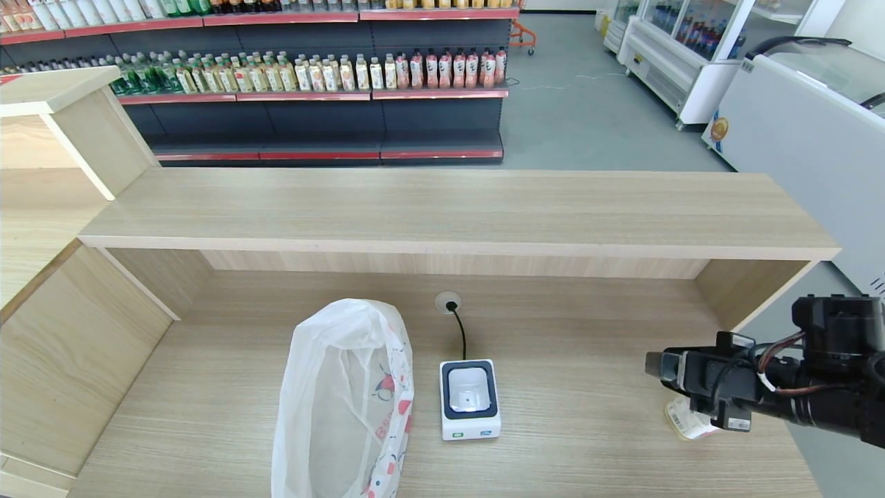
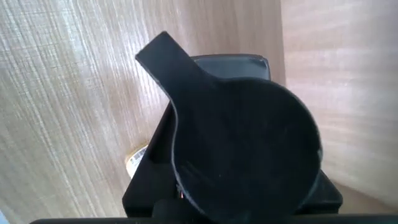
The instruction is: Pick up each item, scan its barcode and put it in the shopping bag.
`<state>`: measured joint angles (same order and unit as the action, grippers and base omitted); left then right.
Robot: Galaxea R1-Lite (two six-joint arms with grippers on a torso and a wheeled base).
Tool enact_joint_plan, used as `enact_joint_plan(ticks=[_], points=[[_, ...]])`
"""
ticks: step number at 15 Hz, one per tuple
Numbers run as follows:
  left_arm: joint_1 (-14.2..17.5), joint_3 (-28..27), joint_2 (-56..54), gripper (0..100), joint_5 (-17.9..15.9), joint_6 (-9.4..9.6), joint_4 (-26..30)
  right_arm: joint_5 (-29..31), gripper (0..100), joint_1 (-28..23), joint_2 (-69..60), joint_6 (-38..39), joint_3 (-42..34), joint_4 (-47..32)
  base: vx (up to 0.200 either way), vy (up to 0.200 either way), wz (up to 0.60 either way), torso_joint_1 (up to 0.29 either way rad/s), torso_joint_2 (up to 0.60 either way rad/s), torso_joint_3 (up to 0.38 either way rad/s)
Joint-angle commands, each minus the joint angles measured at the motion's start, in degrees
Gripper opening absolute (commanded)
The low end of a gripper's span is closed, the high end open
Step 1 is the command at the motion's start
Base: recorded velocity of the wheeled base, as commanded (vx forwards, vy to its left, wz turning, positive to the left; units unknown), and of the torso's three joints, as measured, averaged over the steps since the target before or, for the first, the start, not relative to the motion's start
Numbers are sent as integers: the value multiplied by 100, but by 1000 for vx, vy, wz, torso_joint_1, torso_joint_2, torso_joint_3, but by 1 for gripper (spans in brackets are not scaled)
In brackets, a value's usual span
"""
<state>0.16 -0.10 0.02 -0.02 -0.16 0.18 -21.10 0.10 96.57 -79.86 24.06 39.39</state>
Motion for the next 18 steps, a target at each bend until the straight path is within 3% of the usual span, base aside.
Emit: enact_joint_plan(ticks=[1, 7, 8, 9, 12, 16, 18], points=[[2, 1, -2, 100, 2, -2, -1, -272, 0, -1, -297, -276, -16, 25, 0, 0, 0, 0, 0, 0], [2, 1, -2, 100, 2, -2, -1, -2944, 0, -291, -271, -2570, 2, 227, 0, 0, 0, 0, 0, 0], [2, 1, -2, 100, -6, -2, -1, -3506, 0, -229, -209, -3387, 19, 227, 0, 0, 0, 0, 0, 0], [2, 1, -2, 100, 2, -2, -1, -3682, 0, -168, -174, -3782, 19, 218, 0, 0, 0, 0, 0, 0], [2, 1, -2, 100, 2, -2, -1, -3902, 0, 799, 248, -5734, 11, 192, 0, 0, 0, 0, 0, 0], [2, 1, -2, 100, 2, -2, -1, -4455, 0, 2038, 810, -6173, 239, 227, 0, 0, 0, 0, 0, 0], [2, 1, -2, 100, 2, -2, -1, -4772, 0, 2662, 1162, -6454, 731, 236, 0, 0, 0, 0, 0, 0]])
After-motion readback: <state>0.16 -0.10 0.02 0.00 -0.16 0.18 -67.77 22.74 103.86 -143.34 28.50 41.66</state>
